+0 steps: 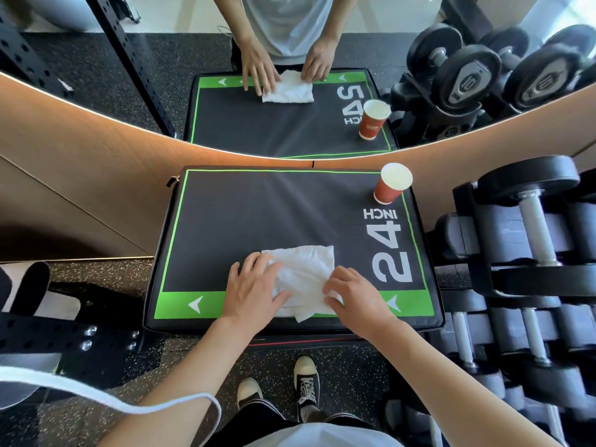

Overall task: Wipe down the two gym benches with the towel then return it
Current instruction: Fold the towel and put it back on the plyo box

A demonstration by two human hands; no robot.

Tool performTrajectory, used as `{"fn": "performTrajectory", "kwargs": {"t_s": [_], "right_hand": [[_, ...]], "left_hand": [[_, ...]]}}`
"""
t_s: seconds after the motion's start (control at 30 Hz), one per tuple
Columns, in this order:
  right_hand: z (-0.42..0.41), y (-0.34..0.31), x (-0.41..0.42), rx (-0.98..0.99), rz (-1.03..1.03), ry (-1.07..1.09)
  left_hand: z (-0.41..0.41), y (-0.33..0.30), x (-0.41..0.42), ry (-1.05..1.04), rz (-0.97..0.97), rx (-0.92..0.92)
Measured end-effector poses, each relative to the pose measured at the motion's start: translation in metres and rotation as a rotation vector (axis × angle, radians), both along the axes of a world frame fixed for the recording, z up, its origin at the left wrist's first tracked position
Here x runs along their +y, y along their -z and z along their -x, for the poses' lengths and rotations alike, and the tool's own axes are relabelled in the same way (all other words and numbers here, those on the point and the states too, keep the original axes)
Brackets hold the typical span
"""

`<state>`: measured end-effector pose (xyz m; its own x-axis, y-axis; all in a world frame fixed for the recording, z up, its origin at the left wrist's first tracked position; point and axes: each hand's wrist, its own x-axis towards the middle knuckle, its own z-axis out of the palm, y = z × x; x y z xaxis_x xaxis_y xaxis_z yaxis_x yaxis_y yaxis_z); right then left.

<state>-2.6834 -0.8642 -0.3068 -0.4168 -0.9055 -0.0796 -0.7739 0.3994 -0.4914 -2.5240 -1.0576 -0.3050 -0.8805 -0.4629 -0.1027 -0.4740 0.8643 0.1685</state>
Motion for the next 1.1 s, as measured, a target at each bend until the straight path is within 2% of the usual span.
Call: {"fn": "performTrajectory", "kwargs": {"t_s": [0.07, 0.17, 0.27, 0.43, 0.53, 0.63, 0.8, 1.1], "right_hand": [[0.002, -0.002, -0.009, 0.029, 0.038, 0.035], [0.003, 0.002, -0.025, 0.056, 0.017, -0.009], [0.004, 0.014, -0.033, 0.068, -0.11, -0.122], [0.01, 0.024, -0.048, 0.106, -0.11, -0.142], [0.009, 0.018, -0.066, 0.065, -0.075, -0.111], [0.009, 0.014, -0.066, 0.028, -0.028, -0.125], [0.004, 0.02, -0.039, -0.002, 0.0, -0.217], [-0.008, 0.017, -0.039, 0.039, 0.23, -0.122]], "left_hand": [[0.004, -0.001, -0.004, 0.082, -0.034, 0.006], [0.005, 0.005, -0.005, 0.173, -0.128, -0.086], [-0.004, 0.013, -0.009, 0.142, -0.114, -0.155], [-0.006, 0.013, -0.029, 0.1, -0.109, -0.184], [0.0, 0.007, -0.027, 0.057, -0.109, -0.101], [-0.007, 0.004, -0.007, 0.122, -0.069, 0.039], [-0.016, 0.02, 0.025, 0.091, -0.032, 0.101], [-0.019, 0.031, 0.024, 0.05, 0.034, 0.372]]}}
